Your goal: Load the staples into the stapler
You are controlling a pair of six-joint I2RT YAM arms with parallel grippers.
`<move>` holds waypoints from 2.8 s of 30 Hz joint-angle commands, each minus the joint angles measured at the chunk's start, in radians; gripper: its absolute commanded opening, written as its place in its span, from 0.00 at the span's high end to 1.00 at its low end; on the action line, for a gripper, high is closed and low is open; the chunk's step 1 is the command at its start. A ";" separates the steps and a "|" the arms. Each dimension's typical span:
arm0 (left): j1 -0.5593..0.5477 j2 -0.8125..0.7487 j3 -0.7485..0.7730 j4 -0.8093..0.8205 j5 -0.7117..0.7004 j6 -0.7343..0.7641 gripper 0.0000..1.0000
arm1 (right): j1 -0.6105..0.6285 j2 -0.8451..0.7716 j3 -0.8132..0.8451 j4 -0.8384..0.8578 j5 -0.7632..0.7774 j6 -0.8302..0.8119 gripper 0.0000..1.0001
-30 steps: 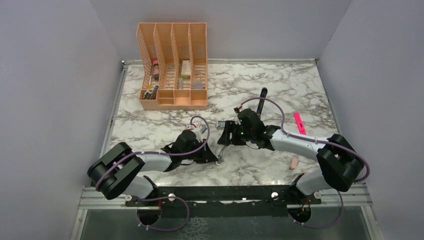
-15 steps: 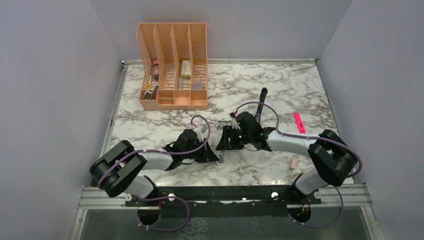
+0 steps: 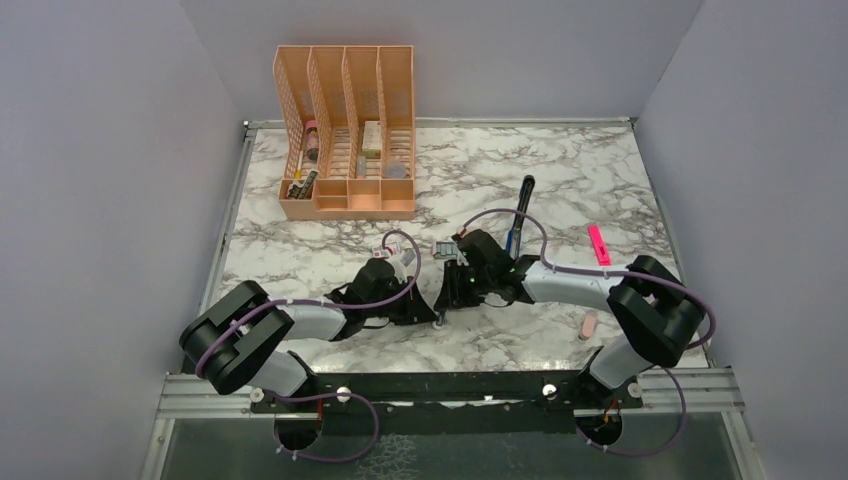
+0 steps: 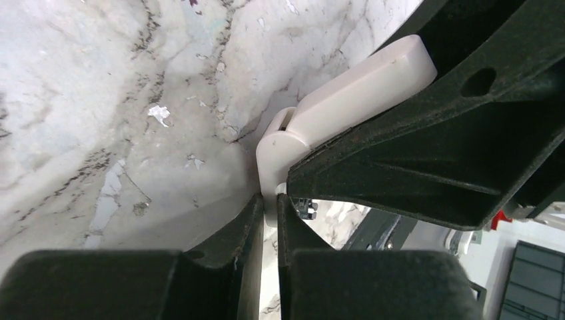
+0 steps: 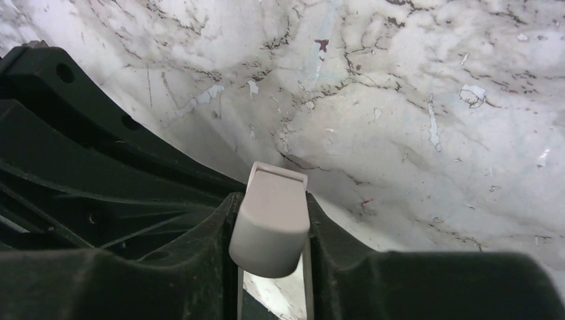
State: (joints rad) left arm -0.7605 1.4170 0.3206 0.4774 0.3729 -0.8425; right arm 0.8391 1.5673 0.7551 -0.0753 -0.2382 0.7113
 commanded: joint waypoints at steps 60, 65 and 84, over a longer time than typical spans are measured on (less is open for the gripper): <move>0.085 -0.572 0.175 -0.627 -0.740 0.239 0.38 | -0.157 -0.394 0.059 -0.578 0.743 0.217 0.53; 0.084 -0.577 0.172 -0.635 -0.755 0.232 0.38 | -0.402 -0.510 -0.037 -0.578 0.721 0.187 0.50; 0.084 -0.558 0.173 -0.667 -0.785 0.216 0.38 | -0.631 -0.579 -0.134 -0.807 0.855 0.502 0.25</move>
State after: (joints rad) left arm -0.6781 0.8532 0.4931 -0.1814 -0.3931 -0.6201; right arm 0.2165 0.9916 0.6495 -0.7998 0.5751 1.0668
